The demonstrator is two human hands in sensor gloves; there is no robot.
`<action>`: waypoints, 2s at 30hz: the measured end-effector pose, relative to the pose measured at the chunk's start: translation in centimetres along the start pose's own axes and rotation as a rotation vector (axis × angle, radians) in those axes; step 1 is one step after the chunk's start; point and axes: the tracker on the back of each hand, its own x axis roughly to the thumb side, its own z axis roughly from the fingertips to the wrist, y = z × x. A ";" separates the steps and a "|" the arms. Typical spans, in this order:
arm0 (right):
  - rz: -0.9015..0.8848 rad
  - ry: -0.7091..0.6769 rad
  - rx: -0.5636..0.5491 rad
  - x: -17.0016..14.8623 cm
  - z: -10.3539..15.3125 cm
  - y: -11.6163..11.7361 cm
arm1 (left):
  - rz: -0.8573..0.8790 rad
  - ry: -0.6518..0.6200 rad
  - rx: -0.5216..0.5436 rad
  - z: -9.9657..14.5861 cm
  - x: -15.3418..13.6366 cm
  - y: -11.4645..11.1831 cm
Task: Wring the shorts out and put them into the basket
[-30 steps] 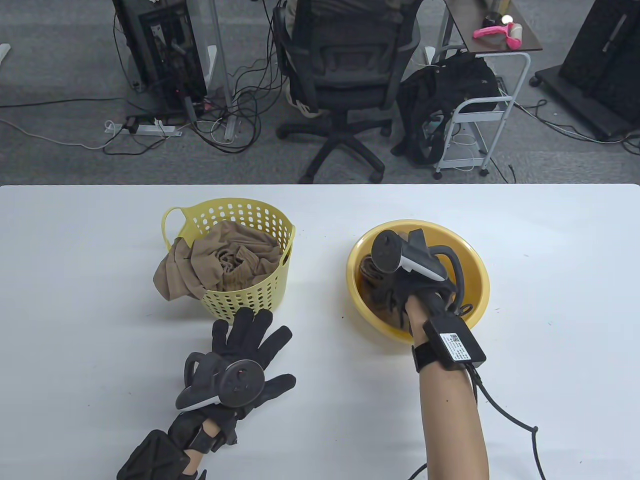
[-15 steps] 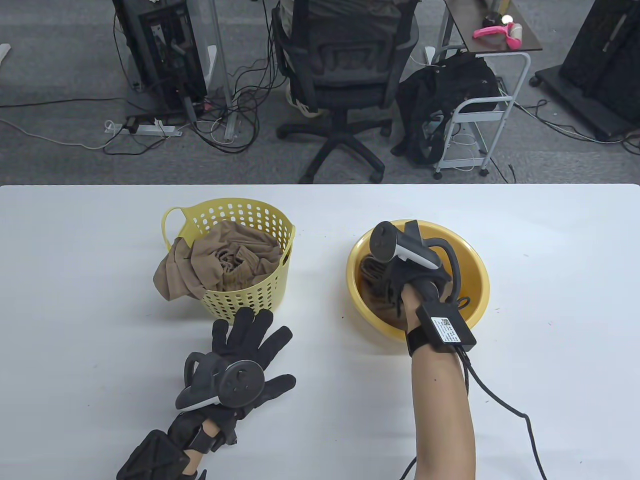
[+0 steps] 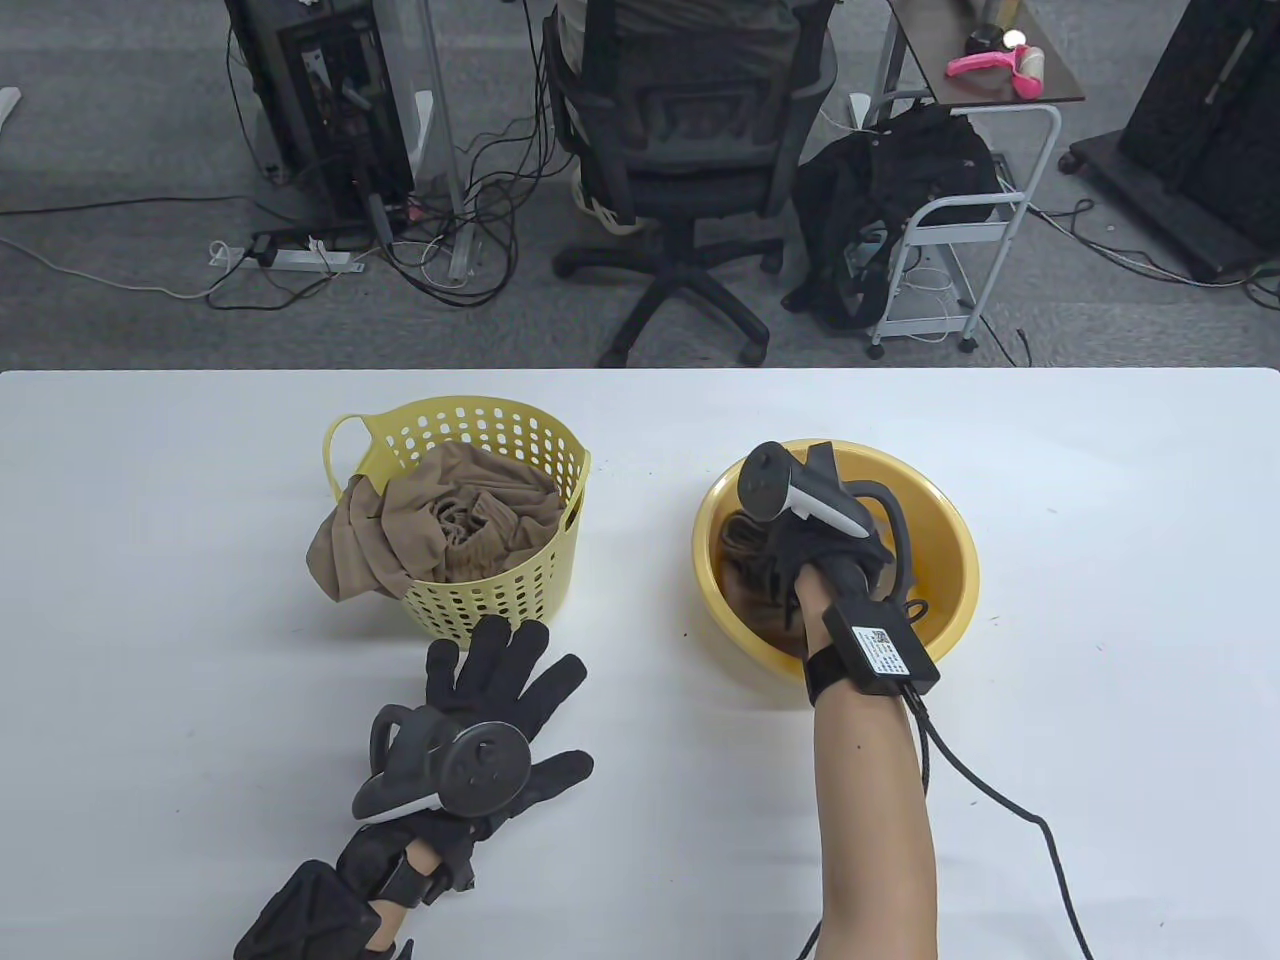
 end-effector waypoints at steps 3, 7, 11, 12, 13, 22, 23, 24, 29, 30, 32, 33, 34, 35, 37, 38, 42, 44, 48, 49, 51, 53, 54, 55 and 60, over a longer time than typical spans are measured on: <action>-0.002 -0.012 -0.039 0.0 0.3 -0.1 | 0.003 0.003 0.001 0.0 0.0 0.0; -0.023 -0.011 -0.102 -0.2 1.1 -0.7 | 0.000 0.001 0.004 0.0 0.0 0.1; -0.082 -0.028 -0.157 -0.2 2.6 -1.5 | -0.005 -0.003 0.002 0.0 0.1 0.0; -0.091 -0.034 -0.161 -0.2 2.9 -1.7 | -0.005 -0.003 0.002 0.0 0.1 0.0; -0.110 -0.043 -0.171 -0.3 3.4 -2.0 | -0.004 -0.004 0.001 0.0 0.1 0.0; -0.293 -0.088 -0.247 -1.4 7.7 -4.3 | 0.002 -0.010 -0.005 -0.1 0.2 -0.2; -0.313 -0.095 -0.260 -1.6 8.3 -4.7 | 0.000 -0.011 -0.005 -0.1 0.2 -0.2; -0.336 -0.100 -0.268 -1.8 8.8 -4.9 | -0.002 -0.011 -0.004 -0.1 0.2 -0.1; -0.452 -0.121 -0.318 -2.6 10.7 -5.9 | -0.015 -0.016 0.006 0.0 0.4 0.0; -0.476 -0.127 -0.326 -2.8 11.2 -6.2 | -0.016 -0.018 0.006 0.0 0.4 0.0; -0.529 -0.142 -0.353 -3.1 11.9 -6.6 | -0.017 -0.018 0.004 0.0 0.5 0.0; -0.572 -0.150 -0.360 -3.2 12.3 -6.8 | -0.016 -0.018 0.003 0.0 0.5 -0.1; -0.619 -0.161 -0.367 -3.3 12.7 -7.0 | -0.015 -0.016 0.003 0.0 0.4 0.0; -0.651 -0.167 -0.373 -3.4 13.0 -7.1 | -0.014 -0.014 0.004 0.0 0.4 0.0; -0.711 -0.183 -0.390 -3.4 13.5 -7.4 | -0.012 -0.012 0.006 0.0 0.3 0.0; -0.745 -0.191 -0.404 -3.4 13.9 -7.6 | -0.011 -0.012 0.007 0.0 0.4 0.0; -0.843 -0.224 -0.418 -3.2 15.1 -8.4 | -0.025 -0.020 0.003 0.0 0.7 -0.1; -0.880 -0.238 -0.427 -3.0 15.7 -8.8 | -0.026 -0.020 0.004 0.0 0.7 -0.1; -0.954 -0.263 -0.448 -2.8 16.6 -9.5 | -0.021 -0.016 0.005 0.0 0.6 -0.1; -0.965 -0.265 -0.449 -2.8 16.7 -9.6 | -0.020 -0.015 0.005 0.0 0.6 -0.1; -0.995 -0.271 -0.459 -2.8 17.1 -9.8 | -0.019 -0.014 0.005 0.0 0.5 0.0; -1.028 -0.279 -0.464 -2.8 17.3 -10.1 | -0.018 -0.013 0.007 0.0 0.5 0.0; -1.047 -0.283 -0.468 -2.8 17.5 -10.2 | -0.016 -0.014 0.009 0.0 0.5 0.0; -1.061 -0.288 -0.469 -2.8 17.5 -10.3 | -0.014 -0.013 0.008 0.0 0.4 0.0; -1.149 -0.322 -0.472 -2.7 18.1 -10.9 | -0.014 -0.009 0.011 0.1 0.3 0.1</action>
